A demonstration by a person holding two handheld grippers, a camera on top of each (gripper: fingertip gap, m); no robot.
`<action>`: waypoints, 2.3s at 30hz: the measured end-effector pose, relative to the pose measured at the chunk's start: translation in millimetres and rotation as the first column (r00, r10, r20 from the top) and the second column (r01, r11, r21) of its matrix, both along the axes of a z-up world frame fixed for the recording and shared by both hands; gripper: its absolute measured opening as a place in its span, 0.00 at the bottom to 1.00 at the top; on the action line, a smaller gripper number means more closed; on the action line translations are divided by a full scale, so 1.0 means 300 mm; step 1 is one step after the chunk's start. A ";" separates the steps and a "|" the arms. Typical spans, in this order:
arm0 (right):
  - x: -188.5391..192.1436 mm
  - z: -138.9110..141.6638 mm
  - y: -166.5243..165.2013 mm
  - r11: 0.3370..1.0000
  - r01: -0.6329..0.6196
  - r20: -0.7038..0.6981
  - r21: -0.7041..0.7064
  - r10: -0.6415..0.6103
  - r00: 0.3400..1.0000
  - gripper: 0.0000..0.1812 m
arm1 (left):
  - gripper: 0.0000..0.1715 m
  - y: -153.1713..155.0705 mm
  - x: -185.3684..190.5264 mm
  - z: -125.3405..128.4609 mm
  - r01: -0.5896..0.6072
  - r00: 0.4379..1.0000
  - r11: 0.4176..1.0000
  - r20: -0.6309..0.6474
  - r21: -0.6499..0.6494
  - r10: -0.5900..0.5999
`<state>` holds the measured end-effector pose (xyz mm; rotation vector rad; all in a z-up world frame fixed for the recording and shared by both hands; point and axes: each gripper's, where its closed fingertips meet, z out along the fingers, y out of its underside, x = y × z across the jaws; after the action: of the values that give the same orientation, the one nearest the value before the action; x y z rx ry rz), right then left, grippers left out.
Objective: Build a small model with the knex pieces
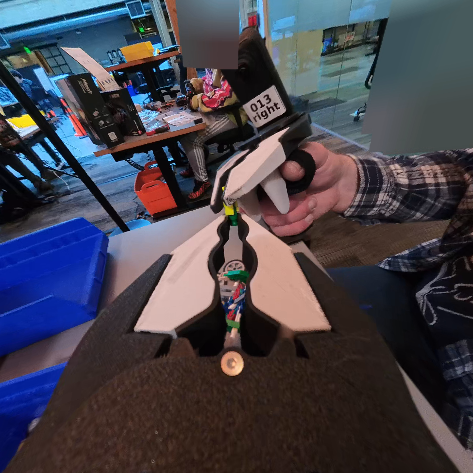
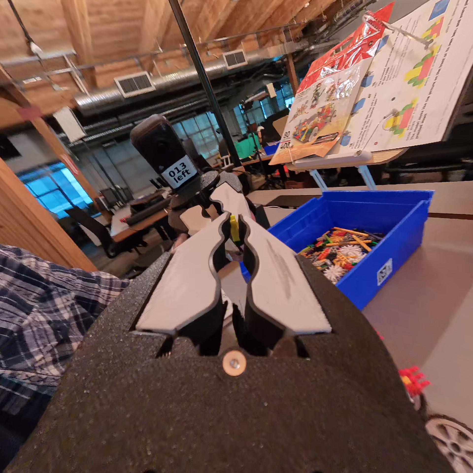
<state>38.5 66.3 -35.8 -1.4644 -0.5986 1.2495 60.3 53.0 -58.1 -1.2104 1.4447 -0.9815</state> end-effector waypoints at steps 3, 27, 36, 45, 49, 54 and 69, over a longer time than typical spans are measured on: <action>-0.008 0.001 -0.010 0.999 -0.032 -0.056 -0.032 0.031 0.998 0.03 | 0.01 0.000 -0.009 -0.005 -0.019 0.999 0.996 -0.032 0.090 0.022; -0.077 0.059 -0.073 0.955 -0.276 -0.382 -0.106 0.217 0.898 0.03 | 0.02 -0.040 -0.080 0.044 -0.009 1.000 0.892 -0.007 0.452 0.014; -0.086 0.091 -0.071 0.979 -0.200 -0.323 -0.030 0.180 0.929 0.02 | 0.03 -0.051 -0.086 0.074 -0.001 1.000 0.922 0.006 0.387 -0.001; -0.079 0.057 0.019 0.983 0.082 0.063 0.162 -0.094 0.994 0.05 | 0.01 0.039 -0.082 0.042 -0.041 0.999 0.989 0.001 0.143 0.042; -0.061 0.065 0.041 0.974 0.124 0.116 0.191 -0.148 0.982 0.16 | 0.02 0.169 -0.181 -0.039 -0.181 0.964 0.970 -0.167 0.159 0.208; -0.032 0.046 0.019 0.959 0.138 0.228 0.246 -0.196 0.954 0.16 | 0.09 0.382 -0.341 -0.248 -0.435 0.761 0.883 -0.452 0.178 0.466; 0.136 -0.509 -0.351 0.996 0.074 0.747 -0.042 -0.018 0.665 0.16 | 0.33 0.404 -0.358 -0.241 -0.517 0.692 0.832 -0.475 0.199 0.544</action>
<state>79.3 -39.1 -188.5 -2.0442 -1.0581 0.5678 -47.2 174.0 -130.3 -1.8167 1.3600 -0.2088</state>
